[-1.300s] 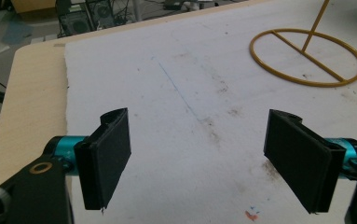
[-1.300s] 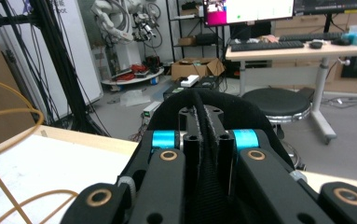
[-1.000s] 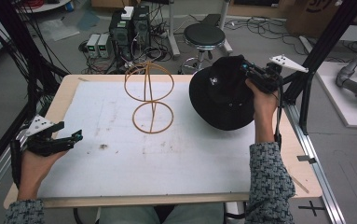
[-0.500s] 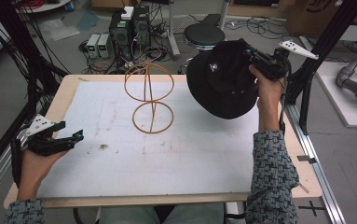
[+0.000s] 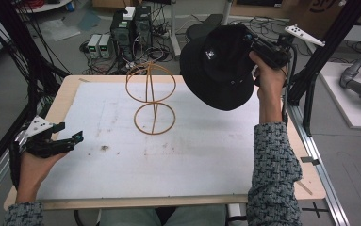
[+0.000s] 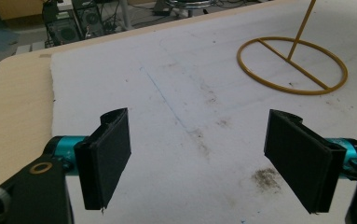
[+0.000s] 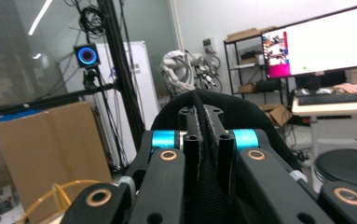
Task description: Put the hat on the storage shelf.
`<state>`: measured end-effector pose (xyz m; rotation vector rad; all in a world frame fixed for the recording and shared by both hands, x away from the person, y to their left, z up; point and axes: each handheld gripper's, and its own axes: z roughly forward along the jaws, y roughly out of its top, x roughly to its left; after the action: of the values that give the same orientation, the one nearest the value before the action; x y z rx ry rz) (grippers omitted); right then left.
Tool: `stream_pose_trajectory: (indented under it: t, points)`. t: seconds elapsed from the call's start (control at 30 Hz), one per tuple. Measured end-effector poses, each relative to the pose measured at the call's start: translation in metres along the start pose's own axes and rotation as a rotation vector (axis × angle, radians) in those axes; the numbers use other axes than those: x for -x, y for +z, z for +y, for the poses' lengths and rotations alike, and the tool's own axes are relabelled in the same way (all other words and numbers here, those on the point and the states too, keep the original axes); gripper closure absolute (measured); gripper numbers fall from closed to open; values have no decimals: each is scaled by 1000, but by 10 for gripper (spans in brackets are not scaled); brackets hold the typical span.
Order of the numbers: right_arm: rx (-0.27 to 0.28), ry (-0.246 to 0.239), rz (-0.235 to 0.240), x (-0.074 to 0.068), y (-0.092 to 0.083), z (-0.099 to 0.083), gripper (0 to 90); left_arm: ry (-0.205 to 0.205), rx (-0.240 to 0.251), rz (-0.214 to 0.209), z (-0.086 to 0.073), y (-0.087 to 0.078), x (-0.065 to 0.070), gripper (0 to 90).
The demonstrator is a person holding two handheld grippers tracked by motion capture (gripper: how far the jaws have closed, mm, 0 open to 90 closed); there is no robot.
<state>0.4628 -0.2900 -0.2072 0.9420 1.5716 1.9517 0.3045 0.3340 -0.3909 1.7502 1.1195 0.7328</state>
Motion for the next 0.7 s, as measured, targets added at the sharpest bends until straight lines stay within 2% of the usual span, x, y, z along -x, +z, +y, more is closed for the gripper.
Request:
stream_pose_trajectory:
  t: [0.07, 0.1, 0.2, 0.23, 0.47, 0.7]
  points:
    - [2, -3, 4, -2, 1, 1, 873, 2, -2, 0, 0, 0, 1, 229]
    - [16, 12, 24, -5, 4, 3, 873, -1, 1, -2, 0, 0, 1, 230]
    - [25, 21, 40, -7, 7, 3, 873, 1, 4, -3, 1, 0, 1, 229]
    - [20, 35, 59, -10, 11, 5, 873, 2, 4, -2, 1, 0, 1, 229]
    - [29, 30, 86, -19, 21, 8, 873, 7, 1, -6, 1, 0, 1, 229]
    - [17, 35, 140, -35, 39, 7, 873, 10, 1, -9, 2, 0, 2, 229]
